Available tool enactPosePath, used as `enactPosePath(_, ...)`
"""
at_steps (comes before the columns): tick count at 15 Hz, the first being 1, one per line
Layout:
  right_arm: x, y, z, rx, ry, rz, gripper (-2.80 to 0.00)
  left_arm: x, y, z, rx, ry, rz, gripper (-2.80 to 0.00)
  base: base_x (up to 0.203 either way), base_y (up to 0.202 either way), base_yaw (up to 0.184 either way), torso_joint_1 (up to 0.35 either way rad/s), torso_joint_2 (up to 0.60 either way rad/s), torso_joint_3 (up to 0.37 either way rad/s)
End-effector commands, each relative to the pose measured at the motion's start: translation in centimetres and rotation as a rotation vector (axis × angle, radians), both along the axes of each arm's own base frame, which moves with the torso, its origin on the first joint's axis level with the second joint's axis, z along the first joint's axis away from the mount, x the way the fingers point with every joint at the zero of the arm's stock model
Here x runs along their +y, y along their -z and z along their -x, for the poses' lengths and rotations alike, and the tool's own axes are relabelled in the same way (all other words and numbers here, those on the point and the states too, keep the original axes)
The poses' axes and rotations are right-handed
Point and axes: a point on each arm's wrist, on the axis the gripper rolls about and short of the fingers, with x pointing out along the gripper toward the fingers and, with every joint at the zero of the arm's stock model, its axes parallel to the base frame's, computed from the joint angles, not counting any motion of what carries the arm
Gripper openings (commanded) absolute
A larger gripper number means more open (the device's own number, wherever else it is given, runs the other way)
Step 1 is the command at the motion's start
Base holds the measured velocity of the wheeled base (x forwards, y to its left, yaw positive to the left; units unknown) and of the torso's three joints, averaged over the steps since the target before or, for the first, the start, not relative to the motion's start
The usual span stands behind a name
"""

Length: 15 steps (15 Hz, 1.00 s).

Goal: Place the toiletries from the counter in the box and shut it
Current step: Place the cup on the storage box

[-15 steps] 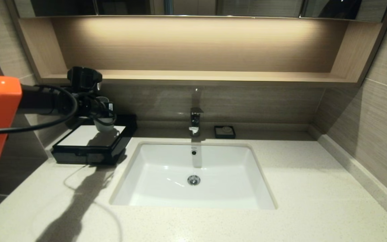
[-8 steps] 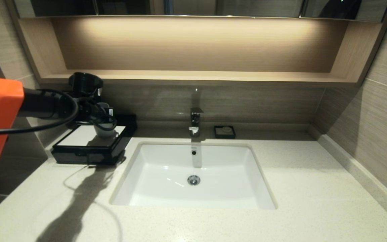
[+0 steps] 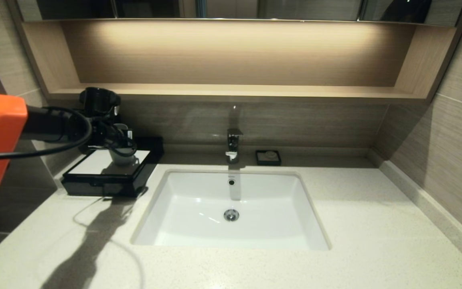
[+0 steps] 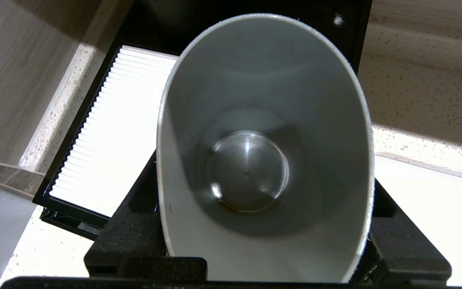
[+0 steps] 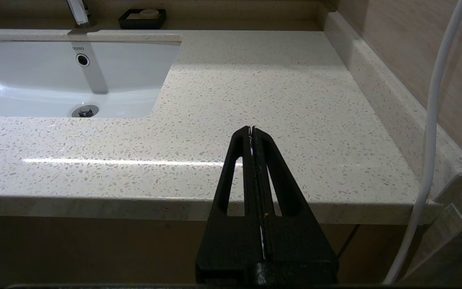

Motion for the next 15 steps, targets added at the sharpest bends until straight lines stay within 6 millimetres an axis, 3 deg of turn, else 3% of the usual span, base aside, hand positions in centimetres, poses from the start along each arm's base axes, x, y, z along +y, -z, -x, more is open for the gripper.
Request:
enactPosePath(1,0.0,0.0,0.0,0.001,0.0,0.0,-2.8,0.0,0.1,0.0,0.005,-0.002,0.0,-2.8,0.0,0.0,0.0,0.0,0.0,0.0)
enactPosePath(4,0.0,0.0,0.0,-0.001,0.0,0.0,-2.8,0.0,0.1,0.0,0.004,-0.002,0.0,-2.8,0.0,0.0,0.0,0.0,0.0,0.0)
enactPosePath(5,0.0,0.0,0.0,0.001,0.0,0.0,-2.8,0.0,0.1,0.0,0.004,-0.002,0.0,0.0,0.0,0.0,0.0,0.0,0.0,0.0)
enactPosePath(12,0.0,0.0,0.0,0.0,0.0,0.0,-2.8,0.0,0.2,0.0,0.009,-0.002,0.0,0.0,0.0,0.0,0.0,0.0,0.0,0.0)
enactPosePath(15,0.0,0.0,0.0,0.001,0.0,0.0,-2.8,0.1,-0.7,0.4,-0.011,-0.005,0.002,0.0,0.0,0.0,0.0,0.0,0.0,0.0)
